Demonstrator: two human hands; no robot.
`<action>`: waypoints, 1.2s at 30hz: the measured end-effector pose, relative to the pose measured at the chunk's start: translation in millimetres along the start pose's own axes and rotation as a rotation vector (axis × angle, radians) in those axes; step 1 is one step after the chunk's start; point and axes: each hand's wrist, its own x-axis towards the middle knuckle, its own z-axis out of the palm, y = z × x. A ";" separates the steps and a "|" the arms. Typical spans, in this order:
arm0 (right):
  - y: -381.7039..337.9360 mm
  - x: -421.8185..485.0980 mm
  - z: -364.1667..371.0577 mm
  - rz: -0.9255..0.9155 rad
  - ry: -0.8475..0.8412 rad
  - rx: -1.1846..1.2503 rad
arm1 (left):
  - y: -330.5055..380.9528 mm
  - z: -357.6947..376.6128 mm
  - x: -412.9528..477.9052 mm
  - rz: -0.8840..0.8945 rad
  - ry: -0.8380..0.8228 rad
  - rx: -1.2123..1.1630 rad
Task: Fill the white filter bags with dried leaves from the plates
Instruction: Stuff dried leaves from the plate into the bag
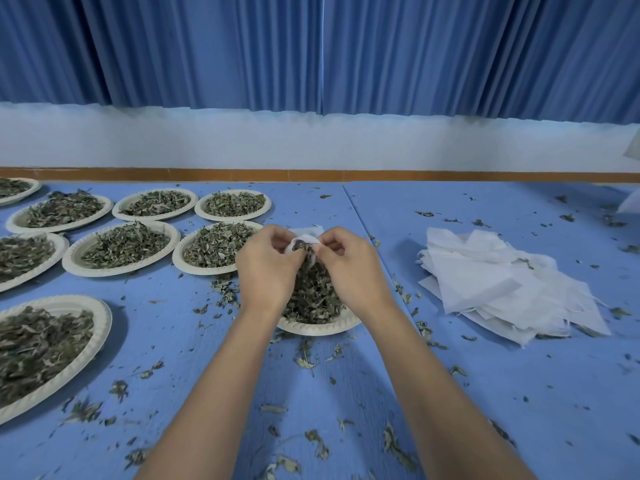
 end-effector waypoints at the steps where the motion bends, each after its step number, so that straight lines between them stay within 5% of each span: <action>1: -1.2 -0.1 -0.5 -0.013 -0.015 0.003 | 0.3 0.9 1.2 0.015 0.028 0.032; 7: -4.5 -1.5 -3.1 -0.032 -0.111 0.035 | -5.8 2.7 8.6 0.053 0.087 0.175; 16: 2.2 3.3 2.0 -0.003 0.095 0.008 | -5.6 -3.9 6.6 0.047 -0.138 0.055; 25: 5.8 3.4 7.1 0.016 0.123 -0.076 | 3.3 -6.0 -2.4 0.045 -0.088 -0.017; 32: 8.6 6.0 12.6 -0.023 0.247 -0.226 | 4.9 -3.1 -8.4 0.166 -0.050 0.141; 36: 4.2 4.4 12.5 0.076 0.125 0.011 | 1.7 -3.8 -7.8 0.176 0.003 0.123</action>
